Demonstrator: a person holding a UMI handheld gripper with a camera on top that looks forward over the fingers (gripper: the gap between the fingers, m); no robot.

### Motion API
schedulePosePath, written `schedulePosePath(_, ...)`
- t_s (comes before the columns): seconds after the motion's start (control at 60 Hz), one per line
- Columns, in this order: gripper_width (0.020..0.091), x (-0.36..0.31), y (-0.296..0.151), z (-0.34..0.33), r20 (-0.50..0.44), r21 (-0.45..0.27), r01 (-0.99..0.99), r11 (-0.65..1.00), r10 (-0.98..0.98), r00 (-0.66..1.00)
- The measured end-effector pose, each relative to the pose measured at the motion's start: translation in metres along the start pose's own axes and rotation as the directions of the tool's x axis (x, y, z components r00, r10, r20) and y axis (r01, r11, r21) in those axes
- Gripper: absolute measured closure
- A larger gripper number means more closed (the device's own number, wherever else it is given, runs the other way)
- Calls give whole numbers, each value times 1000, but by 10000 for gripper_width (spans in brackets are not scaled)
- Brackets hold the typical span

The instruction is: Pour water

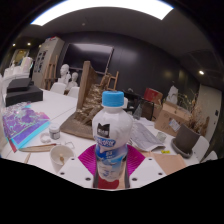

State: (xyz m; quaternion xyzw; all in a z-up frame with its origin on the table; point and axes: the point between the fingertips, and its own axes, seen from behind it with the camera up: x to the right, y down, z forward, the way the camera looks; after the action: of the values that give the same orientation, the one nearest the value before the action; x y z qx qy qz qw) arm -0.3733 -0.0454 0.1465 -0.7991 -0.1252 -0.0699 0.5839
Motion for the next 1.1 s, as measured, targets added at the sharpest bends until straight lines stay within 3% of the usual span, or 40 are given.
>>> schedulePosePath(0.367, 740, -7, 74, 38, 90, -82, -199, 977, 206, 974)
schedulePosePath(0.483, 701, -5, 73, 37, 90, -61, -218, 974, 223, 971)
schedulePosePath(0.617, 579, -2, 76, 36, 85, -91, -246, 965, 253, 964)
schedulePosePath(0.717, 258, -1, 71, 24, 83, -117, -270, 956, 280, 956)
schedulePosePath(0.733, 232, 0, 70, 20, 79, -120, -272, 955, 282, 956)
schedulePosePath(0.767, 256, 0, 65, 11, 71, -128, -275, 953, 286, 956)
schedulePosePath(1.1, 248, -22, 32, -158, -82, -262, -290, 921, 278, 957)
